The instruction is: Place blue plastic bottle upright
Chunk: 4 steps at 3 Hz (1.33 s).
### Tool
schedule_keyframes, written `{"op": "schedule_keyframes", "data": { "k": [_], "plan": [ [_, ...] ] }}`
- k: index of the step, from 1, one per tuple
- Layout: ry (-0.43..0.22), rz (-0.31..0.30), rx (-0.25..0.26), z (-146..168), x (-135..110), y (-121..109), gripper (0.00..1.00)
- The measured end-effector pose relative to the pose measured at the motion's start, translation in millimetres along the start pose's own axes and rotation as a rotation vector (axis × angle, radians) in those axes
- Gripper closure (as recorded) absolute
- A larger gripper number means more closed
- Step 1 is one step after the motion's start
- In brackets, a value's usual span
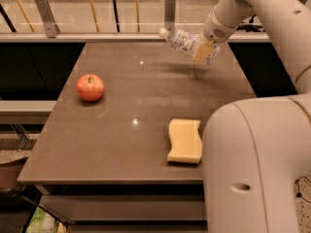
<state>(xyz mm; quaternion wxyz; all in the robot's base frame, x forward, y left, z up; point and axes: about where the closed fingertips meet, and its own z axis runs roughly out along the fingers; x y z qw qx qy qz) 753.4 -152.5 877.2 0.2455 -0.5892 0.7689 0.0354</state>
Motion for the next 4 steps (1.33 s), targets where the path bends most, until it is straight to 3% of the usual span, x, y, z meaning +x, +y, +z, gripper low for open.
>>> {"op": "schedule_keyframes", "data": {
  "k": [2,4],
  "plan": [
    [-0.126,-0.058,0.067,-37.3,-9.0,14.5,1.0],
    [-0.319,-0.135,0.095,-49.1,-28.4,3.9,1.0]
  ]
}}
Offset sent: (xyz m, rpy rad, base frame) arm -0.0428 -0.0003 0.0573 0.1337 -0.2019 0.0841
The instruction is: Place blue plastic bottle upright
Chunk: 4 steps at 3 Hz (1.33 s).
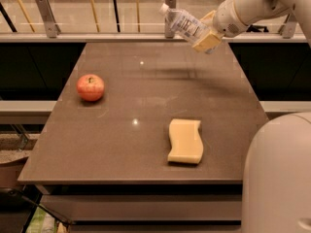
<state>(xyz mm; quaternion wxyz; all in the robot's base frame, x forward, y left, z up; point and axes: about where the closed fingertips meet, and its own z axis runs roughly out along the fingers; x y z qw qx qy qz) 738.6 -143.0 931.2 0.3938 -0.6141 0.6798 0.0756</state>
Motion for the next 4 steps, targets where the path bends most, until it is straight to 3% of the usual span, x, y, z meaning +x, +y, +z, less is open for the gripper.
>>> {"op": "schedule_keyframes", "data": {
  "k": [1,4],
  "plan": [
    [-0.101,-0.029,0.011,-2.5,-6.9,-7.3,1.0],
    [-0.271,-0.027,0.018,-4.8,-10.0,-7.4,1.0]
  ]
}}
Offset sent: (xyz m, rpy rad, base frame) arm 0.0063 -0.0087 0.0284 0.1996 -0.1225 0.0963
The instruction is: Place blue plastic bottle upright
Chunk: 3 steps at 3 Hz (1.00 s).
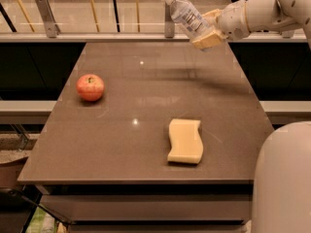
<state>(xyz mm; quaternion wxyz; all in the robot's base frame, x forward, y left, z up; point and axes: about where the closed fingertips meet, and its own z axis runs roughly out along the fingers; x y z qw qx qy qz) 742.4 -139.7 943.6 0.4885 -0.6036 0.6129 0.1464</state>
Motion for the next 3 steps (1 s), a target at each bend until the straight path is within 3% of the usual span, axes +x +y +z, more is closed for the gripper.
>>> {"op": "schedule_keyframes", "data": {
  "k": [1,3],
  "plan": [
    [-0.055,0.046,-0.023,9.8,4.2,5.1,1.0],
    [-0.08,0.153,-0.049,22.4,12.8,18.4,1.0]
  ]
}}
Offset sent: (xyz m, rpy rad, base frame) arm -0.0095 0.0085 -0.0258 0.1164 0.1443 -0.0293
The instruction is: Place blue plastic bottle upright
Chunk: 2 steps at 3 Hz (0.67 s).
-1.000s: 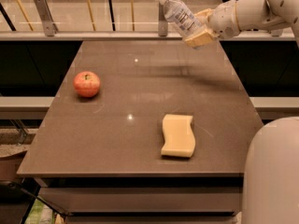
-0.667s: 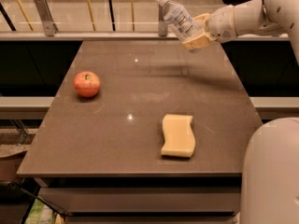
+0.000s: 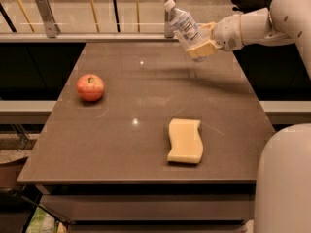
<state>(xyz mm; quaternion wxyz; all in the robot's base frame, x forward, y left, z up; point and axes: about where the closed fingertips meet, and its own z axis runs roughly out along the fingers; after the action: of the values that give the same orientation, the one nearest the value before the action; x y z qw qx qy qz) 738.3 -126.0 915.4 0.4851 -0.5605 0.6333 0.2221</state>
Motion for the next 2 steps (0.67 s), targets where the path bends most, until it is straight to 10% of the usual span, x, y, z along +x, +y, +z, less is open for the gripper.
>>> {"op": "schedule_keyframes", "data": {
  "k": [2],
  "plan": [
    [-0.097,0.05,-0.006,13.3,8.5,5.7,1.0]
  ]
}}
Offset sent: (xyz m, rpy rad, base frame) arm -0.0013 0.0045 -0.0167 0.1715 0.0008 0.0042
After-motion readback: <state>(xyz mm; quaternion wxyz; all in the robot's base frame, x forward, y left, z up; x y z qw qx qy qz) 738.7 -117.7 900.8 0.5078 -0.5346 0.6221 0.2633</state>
